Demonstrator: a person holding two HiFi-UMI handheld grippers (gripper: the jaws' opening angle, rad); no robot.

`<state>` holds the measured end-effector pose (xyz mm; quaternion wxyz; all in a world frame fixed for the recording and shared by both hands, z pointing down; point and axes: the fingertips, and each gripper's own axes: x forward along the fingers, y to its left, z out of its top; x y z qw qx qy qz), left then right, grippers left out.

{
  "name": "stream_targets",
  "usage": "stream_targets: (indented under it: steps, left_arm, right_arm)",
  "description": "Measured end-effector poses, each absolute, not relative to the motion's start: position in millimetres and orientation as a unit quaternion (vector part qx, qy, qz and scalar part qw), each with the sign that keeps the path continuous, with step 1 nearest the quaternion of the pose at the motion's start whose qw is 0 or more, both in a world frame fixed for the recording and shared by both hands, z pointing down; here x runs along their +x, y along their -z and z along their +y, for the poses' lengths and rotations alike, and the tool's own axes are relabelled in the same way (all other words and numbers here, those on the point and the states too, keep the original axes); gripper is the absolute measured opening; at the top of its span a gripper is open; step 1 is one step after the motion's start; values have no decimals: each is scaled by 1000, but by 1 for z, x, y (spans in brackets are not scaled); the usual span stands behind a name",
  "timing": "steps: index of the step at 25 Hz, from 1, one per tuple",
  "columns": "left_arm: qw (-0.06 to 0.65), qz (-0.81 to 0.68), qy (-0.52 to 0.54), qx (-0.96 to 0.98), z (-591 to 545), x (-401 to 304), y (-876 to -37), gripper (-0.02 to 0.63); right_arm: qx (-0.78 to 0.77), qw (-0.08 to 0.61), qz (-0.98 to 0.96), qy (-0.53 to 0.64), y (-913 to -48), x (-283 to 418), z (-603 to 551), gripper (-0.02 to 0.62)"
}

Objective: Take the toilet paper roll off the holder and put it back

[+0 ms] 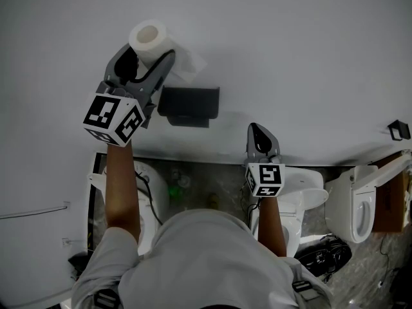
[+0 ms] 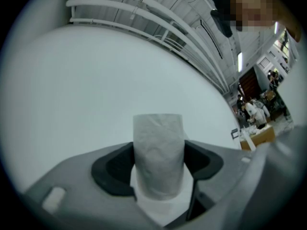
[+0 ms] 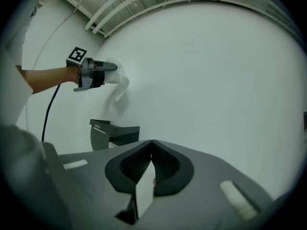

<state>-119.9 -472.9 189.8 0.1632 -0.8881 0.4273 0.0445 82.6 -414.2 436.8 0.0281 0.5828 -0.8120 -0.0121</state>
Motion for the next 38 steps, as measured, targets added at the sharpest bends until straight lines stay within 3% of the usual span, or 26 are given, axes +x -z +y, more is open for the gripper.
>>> stream_targets:
  steps: [38]
  left_arm:
    - [46,430,-4,-902,-504,-129,-317,310]
  right_arm:
    - [581,37,-813,2,-452,67,-429,0]
